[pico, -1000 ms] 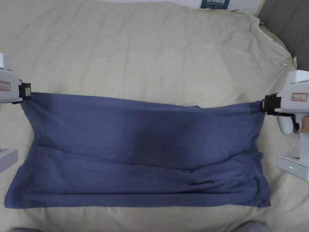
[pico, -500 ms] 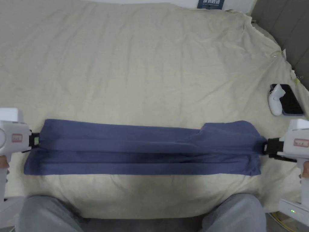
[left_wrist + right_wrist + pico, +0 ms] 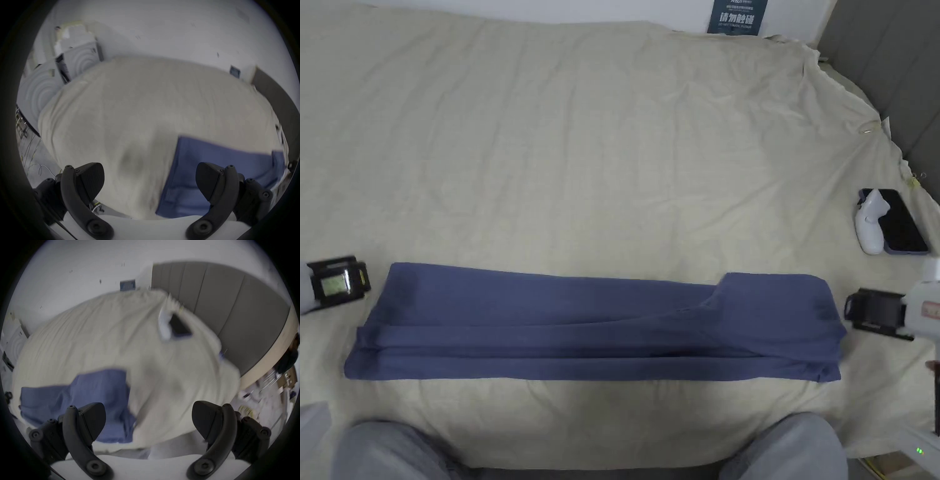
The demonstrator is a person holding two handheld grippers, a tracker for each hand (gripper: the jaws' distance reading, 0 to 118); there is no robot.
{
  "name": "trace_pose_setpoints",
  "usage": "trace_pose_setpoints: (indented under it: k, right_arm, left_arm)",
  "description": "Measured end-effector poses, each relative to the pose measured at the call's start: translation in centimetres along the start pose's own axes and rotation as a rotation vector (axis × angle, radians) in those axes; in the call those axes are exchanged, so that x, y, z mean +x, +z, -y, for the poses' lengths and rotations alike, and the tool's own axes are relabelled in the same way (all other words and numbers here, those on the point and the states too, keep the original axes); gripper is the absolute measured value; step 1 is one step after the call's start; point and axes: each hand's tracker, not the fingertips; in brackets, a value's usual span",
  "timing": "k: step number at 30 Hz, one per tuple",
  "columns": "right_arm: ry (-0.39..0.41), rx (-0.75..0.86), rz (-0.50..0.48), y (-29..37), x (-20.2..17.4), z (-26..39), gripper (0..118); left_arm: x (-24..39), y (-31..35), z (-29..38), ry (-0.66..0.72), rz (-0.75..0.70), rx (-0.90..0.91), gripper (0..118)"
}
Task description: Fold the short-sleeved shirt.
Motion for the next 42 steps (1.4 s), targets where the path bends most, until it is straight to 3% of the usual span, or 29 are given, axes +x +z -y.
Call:
trace_pose_setpoints:
  k: [4,8,10,13,16,18,20,21,22,23,24,25,29,40,42]
  right_arm:
    - [-0.041,0.284,-0.031,4.2,-1.5,-3.0,108]
    - [-0.016,0.577,-0.066,8.2,-4.8,-3.0,111]
    - [-0.025,0.643,-0.107,9.5,-6.2,-2.5,118]
    - [-0.022,0.687,-0.194,10.4,-7.9,-1.6,118]
    - [0.022,0.696,-0.200,10.5,-9.5,-0.5,118]
    - [0.061,0.693,-0.238,10.4,-10.2,0.3,118]
    - [0.090,0.667,-0.259,10.3,-10.9,0.9,116]
    - [0.101,0.663,-0.275,10.3,-11.1,1.3,105]
    - [0.108,0.660,-0.300,10.3,-11.1,1.7,87]
    - [0.103,0.660,-0.296,10.2,-11.3,1.9,58]
    - [0.099,0.650,-0.288,9.8,-11.4,1.9,20]
    - [0.093,0.645,-0.282,9.6,-11.4,2.1,4]
    - [0.053,0.632,-0.301,9.1,-11.0,2.1,0]
    - [0.048,0.605,-0.334,9.3,-11.2,1.9,0]
    - [0.058,0.594,-0.329,9.3,-11.1,1.8,0]
  left_arm:
    - [3.3,4.0,-2.1,-0.050,-0.099,0.339,116]
    - [7.5,7.7,-2.3,-0.167,-0.003,0.552,115]
    - [9.2,8.6,-1.9,-0.216,0.051,0.585,114]
    - [11.6,9.5,-0.6,-0.257,0.112,0.628,107]
    - [13.2,9.9,0.5,-0.255,0.158,0.622,97]
    - [13.7,9.7,1.1,-0.236,0.172,0.613,76]
    - [14.0,9.6,1.5,-0.220,0.195,0.577,45]
    - [14.2,9.4,1.7,-0.221,0.196,0.564,32]
    - [14.3,9.4,1.9,-0.227,0.201,0.552,14]
    - [14.3,9.4,2.2,-0.229,0.213,0.548,4]
    - [14.3,9.5,2.4,-0.232,0.215,0.547,1]
    - [14.4,9.5,2.6,-0.235,0.218,0.544,0]
    - [14.3,9.5,3.0,-0.223,0.242,0.532,0]
    - [12.8,9.2,1.9,-0.156,0.323,0.461,0]
    - [11.8,9.0,0.7,-0.123,0.410,0.349,16]
